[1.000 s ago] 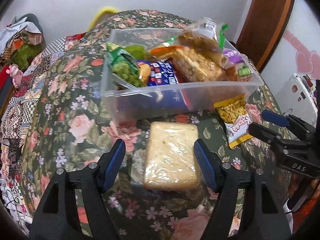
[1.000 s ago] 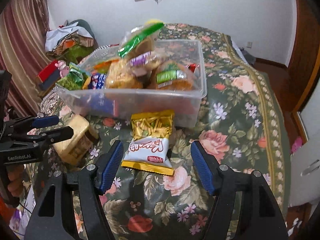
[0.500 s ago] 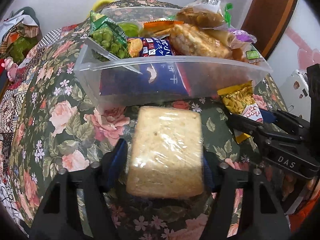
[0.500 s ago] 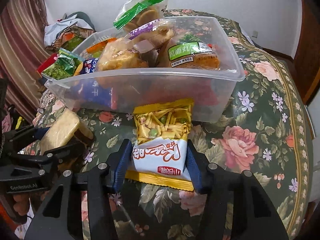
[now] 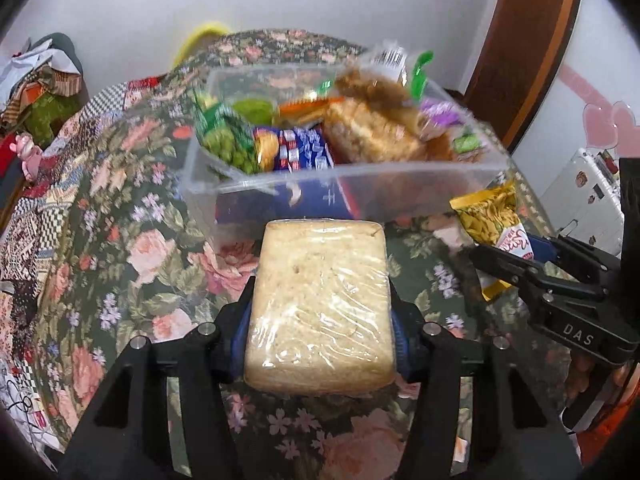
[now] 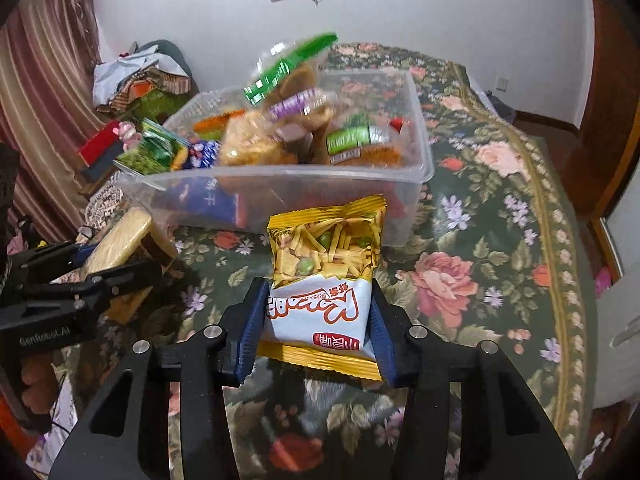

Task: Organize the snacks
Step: 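Place the snack bag and cracker block into the clear box, release both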

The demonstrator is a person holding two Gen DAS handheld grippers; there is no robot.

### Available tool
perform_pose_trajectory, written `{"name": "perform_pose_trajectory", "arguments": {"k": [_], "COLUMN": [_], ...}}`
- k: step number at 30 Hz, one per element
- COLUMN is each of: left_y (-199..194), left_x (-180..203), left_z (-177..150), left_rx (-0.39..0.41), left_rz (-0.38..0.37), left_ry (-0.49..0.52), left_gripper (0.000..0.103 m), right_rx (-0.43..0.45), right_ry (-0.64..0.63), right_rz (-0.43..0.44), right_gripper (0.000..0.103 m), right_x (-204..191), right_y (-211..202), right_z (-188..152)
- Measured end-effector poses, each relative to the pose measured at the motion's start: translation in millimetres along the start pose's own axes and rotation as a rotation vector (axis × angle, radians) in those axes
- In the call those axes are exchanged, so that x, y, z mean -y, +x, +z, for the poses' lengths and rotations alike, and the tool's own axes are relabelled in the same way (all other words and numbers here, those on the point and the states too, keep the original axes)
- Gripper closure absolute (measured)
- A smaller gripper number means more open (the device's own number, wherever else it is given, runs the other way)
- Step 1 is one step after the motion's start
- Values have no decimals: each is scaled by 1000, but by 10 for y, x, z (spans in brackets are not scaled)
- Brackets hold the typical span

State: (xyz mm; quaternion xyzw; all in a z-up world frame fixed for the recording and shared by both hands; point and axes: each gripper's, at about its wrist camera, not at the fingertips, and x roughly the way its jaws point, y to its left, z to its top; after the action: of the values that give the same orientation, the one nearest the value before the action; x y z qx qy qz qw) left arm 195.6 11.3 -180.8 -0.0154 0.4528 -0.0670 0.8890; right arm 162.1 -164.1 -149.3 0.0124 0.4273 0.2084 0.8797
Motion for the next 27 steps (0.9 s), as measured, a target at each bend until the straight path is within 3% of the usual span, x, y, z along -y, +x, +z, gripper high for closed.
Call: {"name": "perform_pose_trajectory", "arguments": {"k": [13, 27], "left_y": [-454, -284], "left_x": [82, -13], "left_z": [352, 878], "left_rx": [137, 200], "left_rz": [-7, 15], "left_ry": [1, -29], "left_gripper": [48, 48], "right_rx": [144, 223], "right_ry": [-6, -3], "right_rz": [-12, -54], "right_gripper": [59, 59], "right_x": [-10, 148], "right_y": [-396, -364], "right_z": [317, 772]}}
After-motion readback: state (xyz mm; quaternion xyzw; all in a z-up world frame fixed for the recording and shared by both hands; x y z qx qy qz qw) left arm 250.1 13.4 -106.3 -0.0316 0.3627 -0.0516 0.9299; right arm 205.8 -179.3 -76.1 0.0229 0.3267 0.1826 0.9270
